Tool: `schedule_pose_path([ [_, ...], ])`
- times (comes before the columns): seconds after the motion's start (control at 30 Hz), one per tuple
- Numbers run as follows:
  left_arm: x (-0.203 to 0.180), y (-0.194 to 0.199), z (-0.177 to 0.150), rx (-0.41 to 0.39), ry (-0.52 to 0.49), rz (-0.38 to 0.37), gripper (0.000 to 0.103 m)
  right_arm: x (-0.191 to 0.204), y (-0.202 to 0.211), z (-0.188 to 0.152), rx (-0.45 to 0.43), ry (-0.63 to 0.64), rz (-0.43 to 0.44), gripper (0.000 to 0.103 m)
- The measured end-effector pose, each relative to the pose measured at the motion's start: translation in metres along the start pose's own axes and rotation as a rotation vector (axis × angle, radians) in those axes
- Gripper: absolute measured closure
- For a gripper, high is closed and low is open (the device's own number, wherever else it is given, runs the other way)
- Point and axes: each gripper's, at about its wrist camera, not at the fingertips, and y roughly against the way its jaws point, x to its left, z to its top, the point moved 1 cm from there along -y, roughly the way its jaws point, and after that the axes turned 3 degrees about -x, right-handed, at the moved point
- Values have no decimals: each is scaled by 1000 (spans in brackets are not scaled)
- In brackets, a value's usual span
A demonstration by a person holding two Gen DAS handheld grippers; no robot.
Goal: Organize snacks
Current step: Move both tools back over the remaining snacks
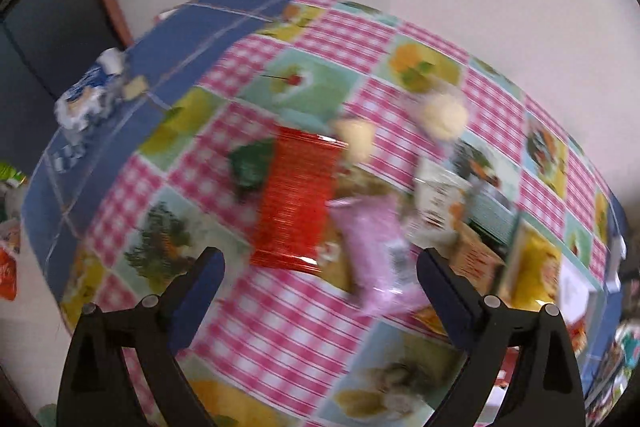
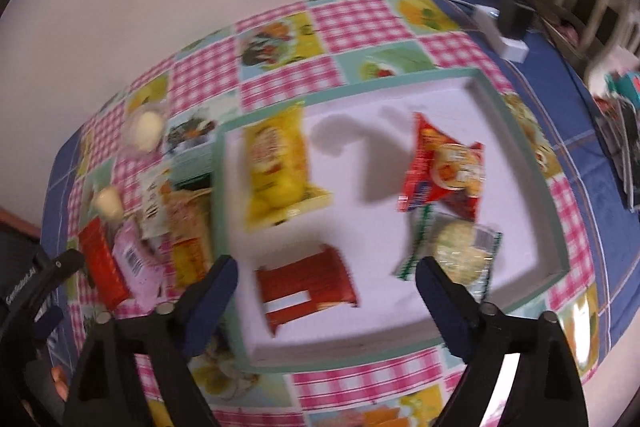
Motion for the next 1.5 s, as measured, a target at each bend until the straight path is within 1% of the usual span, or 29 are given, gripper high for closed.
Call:
schedule_pose_path([
  [0.07,13,-1,3,-3,29,20,2,14,-1,-3,1,30,22,10],
  [0.17,29,-5,6,2,70,31,2,36,-4,-8,12,78,62,8],
  [0.23,37,-7,7,7,91,30,2,48,-7,-12,14,110,68,0],
  [0.4,50,-8,8,12,108,23,2,74,-17,-20,34,169,85,0],
  [0.5,55,-10,9,11,103,38,2,86,-23,-24,47,205,82,0],
  [0.6,57,-15,10,19,94,49,2,93,-26,-26,51,216,104,0],
  [0.77,55,-31,9,66,72,53,2,102,-30,-25,40,239,99,0],
  [0.9,53,-40,11,86,54,59,2,107,-35,-21,45,240,106,0],
  [1.0,54,-45,14,98,49,45,2,109,-39,-14,37,232,109,0],
  [1.23,60,-52,24,115,78,22,2,111,-42,1,14,225,118,0],
  [1.4,63,-62,31,134,94,8,2,127,-44,6,2,264,140,0],
  [1.5,62,-65,35,135,90,-8,2,142,-47,4,6,300,172,0],
])
